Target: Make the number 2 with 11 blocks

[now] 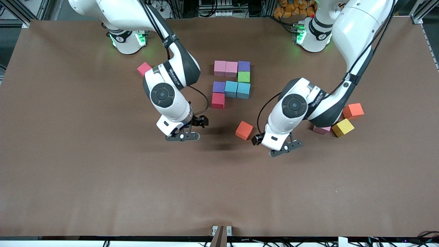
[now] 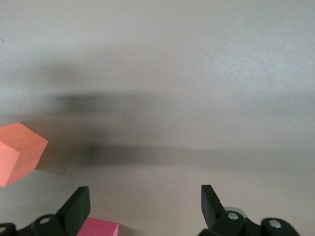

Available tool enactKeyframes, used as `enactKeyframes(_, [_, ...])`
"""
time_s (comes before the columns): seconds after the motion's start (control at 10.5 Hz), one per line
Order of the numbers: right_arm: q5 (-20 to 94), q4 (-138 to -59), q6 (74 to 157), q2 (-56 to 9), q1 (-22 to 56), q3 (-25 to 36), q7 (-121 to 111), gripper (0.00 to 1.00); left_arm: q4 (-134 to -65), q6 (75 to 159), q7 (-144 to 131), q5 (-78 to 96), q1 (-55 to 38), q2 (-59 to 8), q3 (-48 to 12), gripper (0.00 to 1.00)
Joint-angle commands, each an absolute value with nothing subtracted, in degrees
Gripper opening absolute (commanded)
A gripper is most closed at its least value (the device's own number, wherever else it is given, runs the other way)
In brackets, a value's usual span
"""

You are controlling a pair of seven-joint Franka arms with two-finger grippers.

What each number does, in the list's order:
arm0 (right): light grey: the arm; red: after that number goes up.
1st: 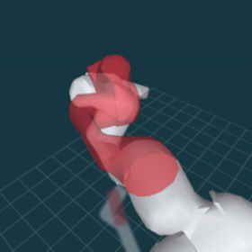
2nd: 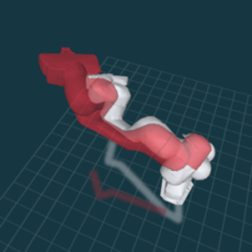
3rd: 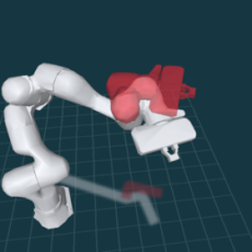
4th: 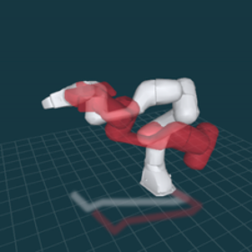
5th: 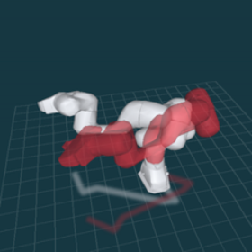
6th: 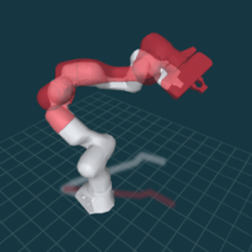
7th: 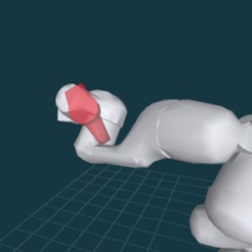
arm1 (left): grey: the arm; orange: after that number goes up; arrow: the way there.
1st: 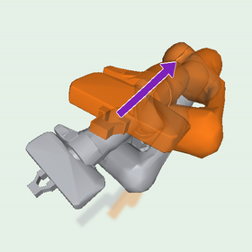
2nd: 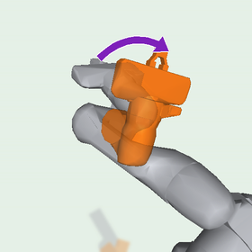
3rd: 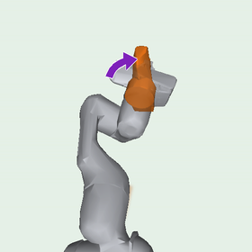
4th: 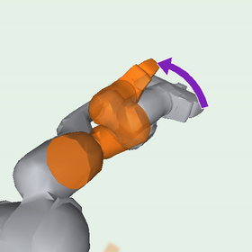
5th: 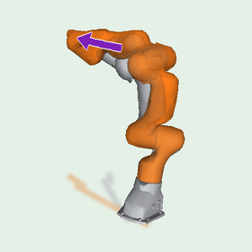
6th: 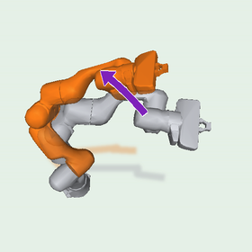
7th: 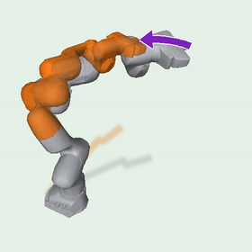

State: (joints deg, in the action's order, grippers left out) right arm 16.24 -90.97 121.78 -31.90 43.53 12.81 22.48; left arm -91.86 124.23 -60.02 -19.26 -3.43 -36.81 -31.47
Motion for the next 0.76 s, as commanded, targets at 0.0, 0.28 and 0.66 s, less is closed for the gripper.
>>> enactKeyframes(0.0, [15.6,-90.1,120.6,-32.0,41.9,12.4,20.3,1.0,-90.4,123.3,-60.3,-20.3,-5.0,-39.0,-31.6,1.0])
enactKeyframes(0.28, [15.6,-90.2,120.1,-32.0,41.9,12.4,20.2,1.0,-90.4,123.3,-63.1,-19.1,-5.9,-39.0,-31.6,1.0])
enactKeyframes(0.66, [15.5,-90.1,118.9,-32.0,41.5,12.4,19.3,1.0,-90.4,122.8,-72.7,-17.5,-6.9,-39.6,-31.6,1.0])
